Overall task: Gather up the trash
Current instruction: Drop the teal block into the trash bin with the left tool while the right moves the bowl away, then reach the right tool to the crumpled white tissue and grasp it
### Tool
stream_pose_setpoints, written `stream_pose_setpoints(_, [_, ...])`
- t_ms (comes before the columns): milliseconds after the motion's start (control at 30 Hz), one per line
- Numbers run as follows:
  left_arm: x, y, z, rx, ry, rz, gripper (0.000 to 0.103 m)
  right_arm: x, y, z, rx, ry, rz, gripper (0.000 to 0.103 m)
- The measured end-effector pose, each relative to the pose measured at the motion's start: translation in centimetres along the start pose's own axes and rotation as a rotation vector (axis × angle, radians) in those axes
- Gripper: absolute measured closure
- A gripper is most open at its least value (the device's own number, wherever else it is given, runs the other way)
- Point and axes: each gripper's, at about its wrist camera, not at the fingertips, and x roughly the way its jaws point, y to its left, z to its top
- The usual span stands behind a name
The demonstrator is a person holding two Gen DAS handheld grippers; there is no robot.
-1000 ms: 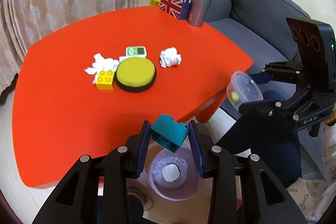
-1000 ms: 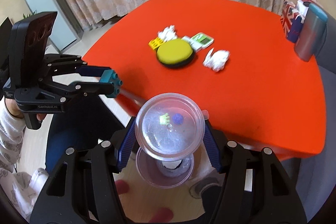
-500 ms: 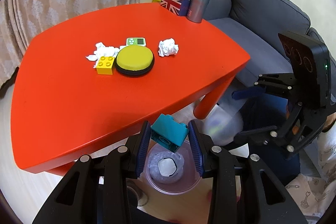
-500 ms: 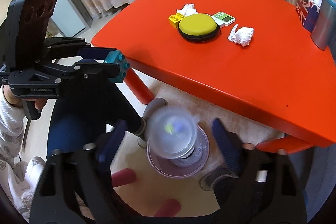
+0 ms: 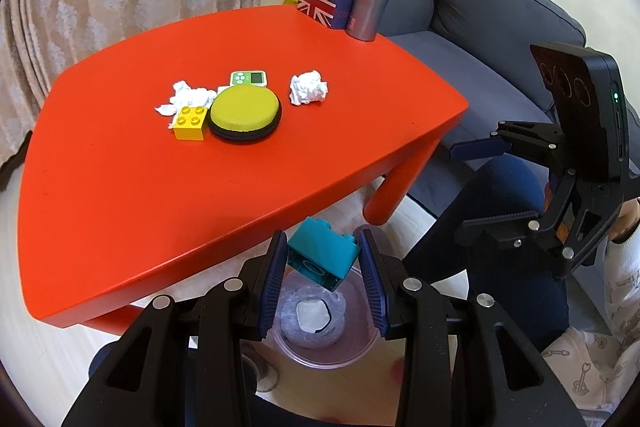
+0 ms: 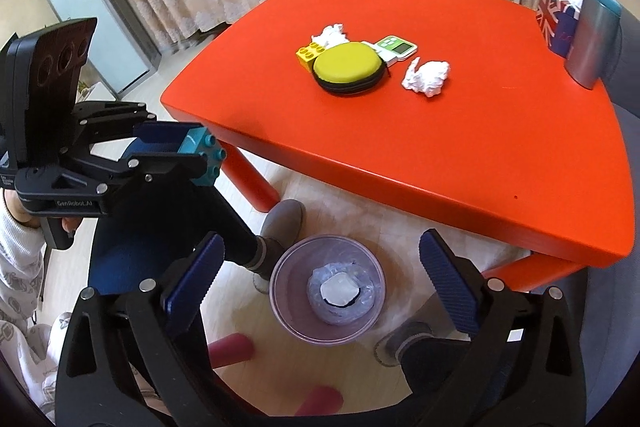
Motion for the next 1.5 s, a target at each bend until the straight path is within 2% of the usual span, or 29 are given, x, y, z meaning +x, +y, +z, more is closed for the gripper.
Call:
stream_pose_setpoints(467, [1.7, -1.4, -0.8, 0.02, 0.039, -0.035, 0.067, -1.5, -1.3, 0.0, 0.038, -0.05, -0.056, 0.006])
stream_pose_setpoints(800, [1.5, -2.1, -0.4, 0.042, 0.036, -0.052, 0.065, -2.4, -2.1, 0.2, 0.057, -0.074, -0.069, 0.006])
stream_pose_setpoints(833, [1.5, -2.2, -0.4, 0.046, 0.035, -0.054, 0.059, -2.5, -2.2, 0.2, 0.057, -0.076, -0.07, 0.006])
stream_pose_setpoints(867, [1.5, -2.2, -0.4, 0.047, 0.031, -0.053, 0.042, -2.5, -2.2, 0.2, 0.058, -0.077, -0.071, 0.006])
stream_pose_setpoints(900, [1.4, -2.2, -0.3, 0.042, 0.019, -0.052, 0.032, -2.6, -2.3, 0.2, 0.06, -0.079, -0.073, 0.006])
stream_pose_setpoints(933, [1.3, -2.2, -0.2, 0.036, 0.008, -0.055, 0.019, -2.7, -2.4, 0.2, 0.062, -0.08, -0.074, 0.006])
stream_pose_setpoints(967, [1.2, -2.1, -0.2, 0.031, -0.002, -0.052, 0.014, -2.7, -2.4, 0.2, 0.064, -0.083, -0.076, 0.006])
stream_pose_setpoints(1067, [1.3, -1.8, 0.1, 0.015, -0.003, -0.028, 0.008, -2.9, -2.6, 0.1, 0.068, -0.085, -0.08, 0.006])
stream_pose_setpoints(1500, [0.6, -0.7, 0.5, -0.016, -0.016, 0.02, 0.008, -2.7, -2.5, 0.5, 0.069, -0.088, -0.072, 0.005])
